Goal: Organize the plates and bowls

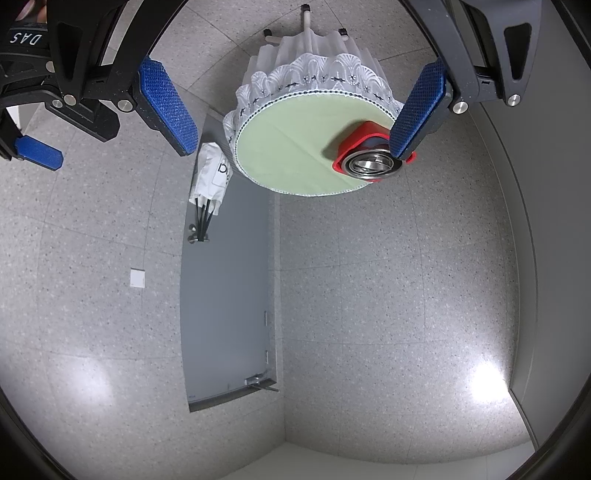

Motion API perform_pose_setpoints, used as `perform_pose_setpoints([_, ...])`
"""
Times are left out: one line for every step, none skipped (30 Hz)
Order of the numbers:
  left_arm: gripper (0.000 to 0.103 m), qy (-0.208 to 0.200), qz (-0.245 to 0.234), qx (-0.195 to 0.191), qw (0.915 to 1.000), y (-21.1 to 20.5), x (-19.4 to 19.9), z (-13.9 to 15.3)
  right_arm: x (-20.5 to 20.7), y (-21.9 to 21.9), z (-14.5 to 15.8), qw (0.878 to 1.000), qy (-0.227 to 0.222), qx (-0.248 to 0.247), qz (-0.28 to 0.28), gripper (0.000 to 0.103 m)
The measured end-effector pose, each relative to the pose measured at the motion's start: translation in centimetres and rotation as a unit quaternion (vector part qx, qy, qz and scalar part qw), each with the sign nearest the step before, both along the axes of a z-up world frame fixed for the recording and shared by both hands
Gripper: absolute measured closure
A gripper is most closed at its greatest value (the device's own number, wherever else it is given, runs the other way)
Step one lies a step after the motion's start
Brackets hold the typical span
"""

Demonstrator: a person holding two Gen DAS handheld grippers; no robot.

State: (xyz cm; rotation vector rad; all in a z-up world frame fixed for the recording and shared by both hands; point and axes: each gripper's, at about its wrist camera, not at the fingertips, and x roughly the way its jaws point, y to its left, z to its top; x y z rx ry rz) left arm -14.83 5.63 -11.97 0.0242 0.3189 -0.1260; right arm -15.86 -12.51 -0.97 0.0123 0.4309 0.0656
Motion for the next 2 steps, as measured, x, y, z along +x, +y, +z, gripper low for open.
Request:
perform_pose_setpoints([0.001, 0.0, 0.0, 0.0, 1.0, -0.05, 0.02, 0.02, 0.02, 0.04, 0.02, 1.0, 0.0, 0.0, 0.0, 0.0])
perform_pose_setpoints([0.0, 0.001, 0.0, 0.0, 1.0, -0.04, 0.07, 0.05, 0.07, 0.0, 0.03, 1.0, 0.0, 0.001, -0.001, 0.0])
